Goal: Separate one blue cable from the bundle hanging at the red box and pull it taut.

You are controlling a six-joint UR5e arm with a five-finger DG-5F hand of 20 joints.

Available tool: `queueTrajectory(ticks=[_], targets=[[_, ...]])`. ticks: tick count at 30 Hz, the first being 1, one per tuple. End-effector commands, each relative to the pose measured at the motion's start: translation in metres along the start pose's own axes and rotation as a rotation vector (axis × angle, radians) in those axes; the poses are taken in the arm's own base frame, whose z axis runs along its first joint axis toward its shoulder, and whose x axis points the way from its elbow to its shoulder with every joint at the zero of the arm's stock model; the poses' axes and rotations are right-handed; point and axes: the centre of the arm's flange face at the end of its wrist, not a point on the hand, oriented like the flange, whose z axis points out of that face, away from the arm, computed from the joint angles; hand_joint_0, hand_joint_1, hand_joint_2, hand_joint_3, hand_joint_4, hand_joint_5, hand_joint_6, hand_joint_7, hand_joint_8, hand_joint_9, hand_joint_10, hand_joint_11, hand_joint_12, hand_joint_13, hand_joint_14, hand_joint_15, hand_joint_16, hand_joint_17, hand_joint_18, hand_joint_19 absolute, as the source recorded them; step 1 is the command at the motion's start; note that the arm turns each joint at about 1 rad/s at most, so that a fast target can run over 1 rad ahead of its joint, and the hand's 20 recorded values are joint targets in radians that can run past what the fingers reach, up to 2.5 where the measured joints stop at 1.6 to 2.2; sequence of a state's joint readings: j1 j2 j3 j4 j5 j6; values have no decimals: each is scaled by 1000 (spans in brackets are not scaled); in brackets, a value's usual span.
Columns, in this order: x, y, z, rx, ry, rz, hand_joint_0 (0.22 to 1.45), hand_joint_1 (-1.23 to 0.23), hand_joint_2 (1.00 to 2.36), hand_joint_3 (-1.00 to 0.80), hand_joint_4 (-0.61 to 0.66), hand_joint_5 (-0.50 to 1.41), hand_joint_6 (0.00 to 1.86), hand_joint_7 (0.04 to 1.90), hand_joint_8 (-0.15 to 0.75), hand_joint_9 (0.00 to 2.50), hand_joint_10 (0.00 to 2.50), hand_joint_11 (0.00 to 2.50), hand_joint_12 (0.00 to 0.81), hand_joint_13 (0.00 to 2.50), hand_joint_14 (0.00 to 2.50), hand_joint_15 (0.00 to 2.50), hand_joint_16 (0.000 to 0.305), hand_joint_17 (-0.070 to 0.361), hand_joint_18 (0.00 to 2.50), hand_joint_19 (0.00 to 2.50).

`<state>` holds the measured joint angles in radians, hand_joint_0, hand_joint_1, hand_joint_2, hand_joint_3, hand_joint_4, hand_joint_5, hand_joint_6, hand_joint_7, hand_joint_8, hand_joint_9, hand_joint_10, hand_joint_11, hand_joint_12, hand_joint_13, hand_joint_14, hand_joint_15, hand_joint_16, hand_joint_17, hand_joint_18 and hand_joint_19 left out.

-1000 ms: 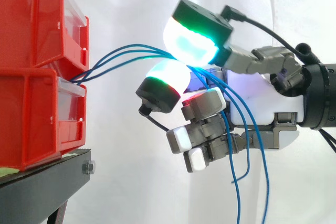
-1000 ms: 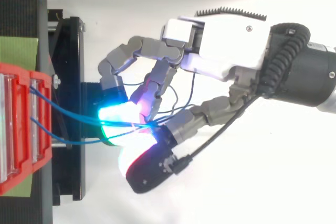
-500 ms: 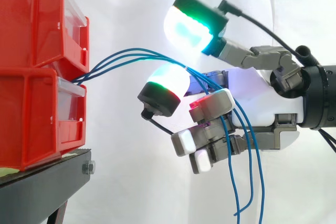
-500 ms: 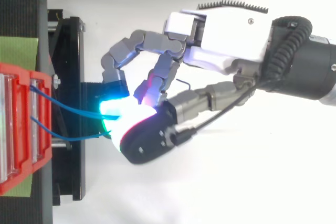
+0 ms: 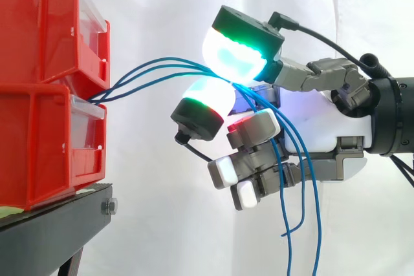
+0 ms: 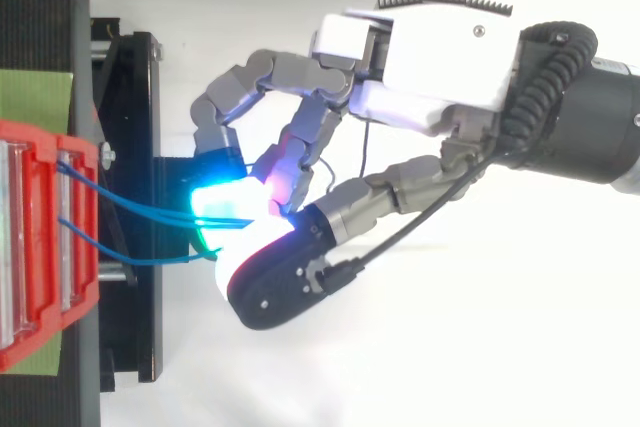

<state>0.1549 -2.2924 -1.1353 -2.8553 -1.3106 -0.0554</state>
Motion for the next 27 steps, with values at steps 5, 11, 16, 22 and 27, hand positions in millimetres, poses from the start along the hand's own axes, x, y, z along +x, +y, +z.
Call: queueTrajectory(ticks=[5, 11, 16, 22, 27], targets=[[0, 2, -2, 9, 4, -2, 605, -1050, 1000, -500, -25, -99, 932, 1124, 335, 1284, 22, 1075, 355, 935, 25, 651, 44, 100, 835, 641], [0, 1, -2, 12, 5, -3, 504, -940, 1000, -500, 35, -97, 912, 1096, 360, 1327, 20, 1068, 378, 965, 23, 644, 49, 111, 878, 655], [0, 2, -1, 9, 4, -4, 490, -746, 1000, -500, 54, -104, 897, 1097, 376, 1338, 19, 1042, 394, 975, 20, 642, 51, 116, 891, 657], [-1, 3, -1, 7, 3, -3, 493, -675, 1000, -500, 64, -117, 888, 1090, 372, 1317, 20, 1029, 397, 966, 20, 641, 53, 119, 880, 685], [-1, 5, -1, 6, 3, -3, 596, -613, 1000, -500, 34, -124, 884, 1128, 356, 1306, 22, 1036, 379, 944, 23, 657, 48, 107, 833, 709]])
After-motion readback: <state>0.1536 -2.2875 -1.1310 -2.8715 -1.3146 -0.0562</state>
